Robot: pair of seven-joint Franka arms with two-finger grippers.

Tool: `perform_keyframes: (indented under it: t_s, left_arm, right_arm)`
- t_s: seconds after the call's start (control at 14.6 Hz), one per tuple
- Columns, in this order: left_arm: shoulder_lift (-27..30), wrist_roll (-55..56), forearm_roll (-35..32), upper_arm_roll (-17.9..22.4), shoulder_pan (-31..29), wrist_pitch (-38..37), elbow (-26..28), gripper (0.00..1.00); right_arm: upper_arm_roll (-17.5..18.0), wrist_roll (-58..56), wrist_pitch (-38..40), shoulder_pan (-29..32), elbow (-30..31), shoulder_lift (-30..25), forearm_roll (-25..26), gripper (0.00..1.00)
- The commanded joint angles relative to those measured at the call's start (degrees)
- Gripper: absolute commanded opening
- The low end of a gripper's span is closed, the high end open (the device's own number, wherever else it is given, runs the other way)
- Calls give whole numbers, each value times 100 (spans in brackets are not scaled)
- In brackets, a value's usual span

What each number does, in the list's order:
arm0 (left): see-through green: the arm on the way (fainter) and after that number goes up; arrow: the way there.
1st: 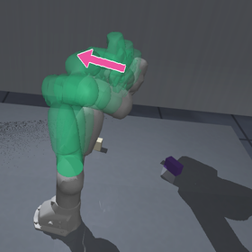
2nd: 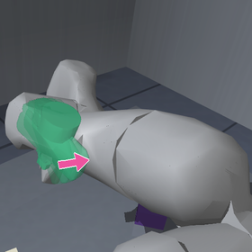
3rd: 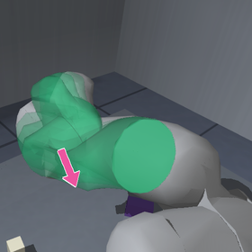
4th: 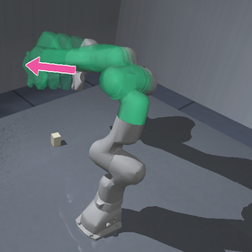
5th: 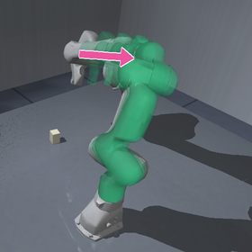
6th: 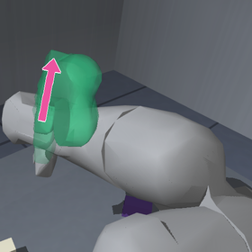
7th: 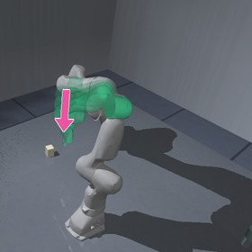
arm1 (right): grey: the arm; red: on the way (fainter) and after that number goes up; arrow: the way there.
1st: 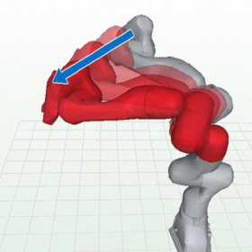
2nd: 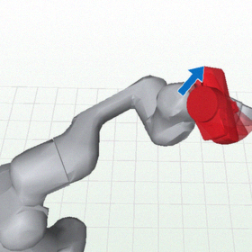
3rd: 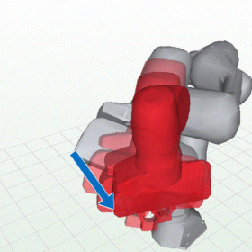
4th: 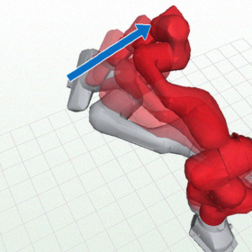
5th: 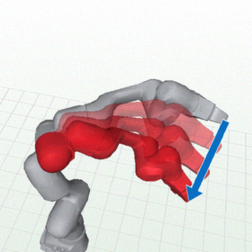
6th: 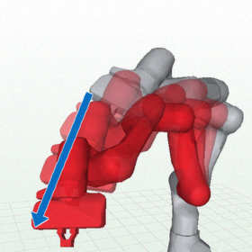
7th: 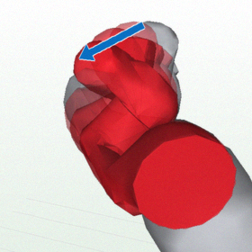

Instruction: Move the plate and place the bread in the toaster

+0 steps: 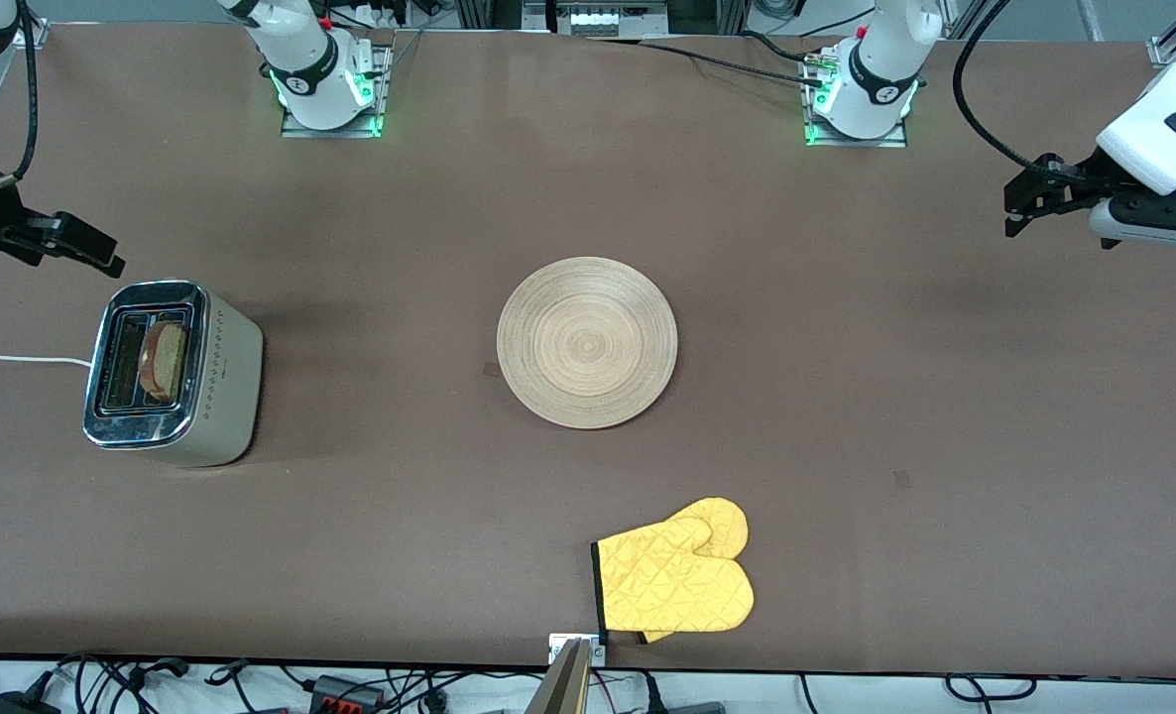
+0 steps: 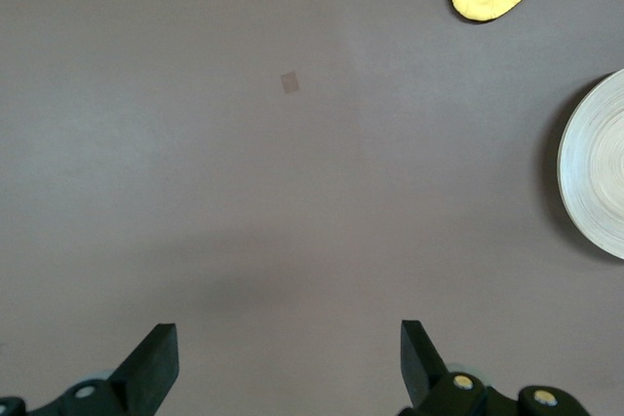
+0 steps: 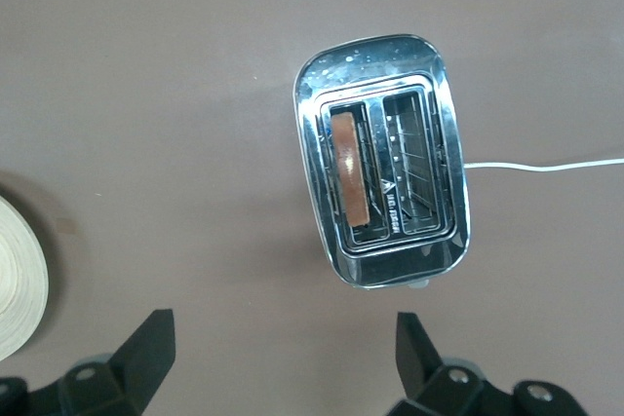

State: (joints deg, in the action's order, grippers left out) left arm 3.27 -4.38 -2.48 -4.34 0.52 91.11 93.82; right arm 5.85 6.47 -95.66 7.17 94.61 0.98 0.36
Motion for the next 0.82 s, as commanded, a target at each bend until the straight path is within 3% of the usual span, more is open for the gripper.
perform_keyframes:
  t_s: [0.0, 0.75]
  left_arm:
    - [-28, 78, -121, -31, 1, -146, -153, 100]
    - [-28, 78, -130, -137, 1, -199, -171, 100]
  right_arm:
    - [100, -32, 3, 30, 13, -63, -89, 100]
    - [100, -234, 12, -49, -30, -37, -97, 100]
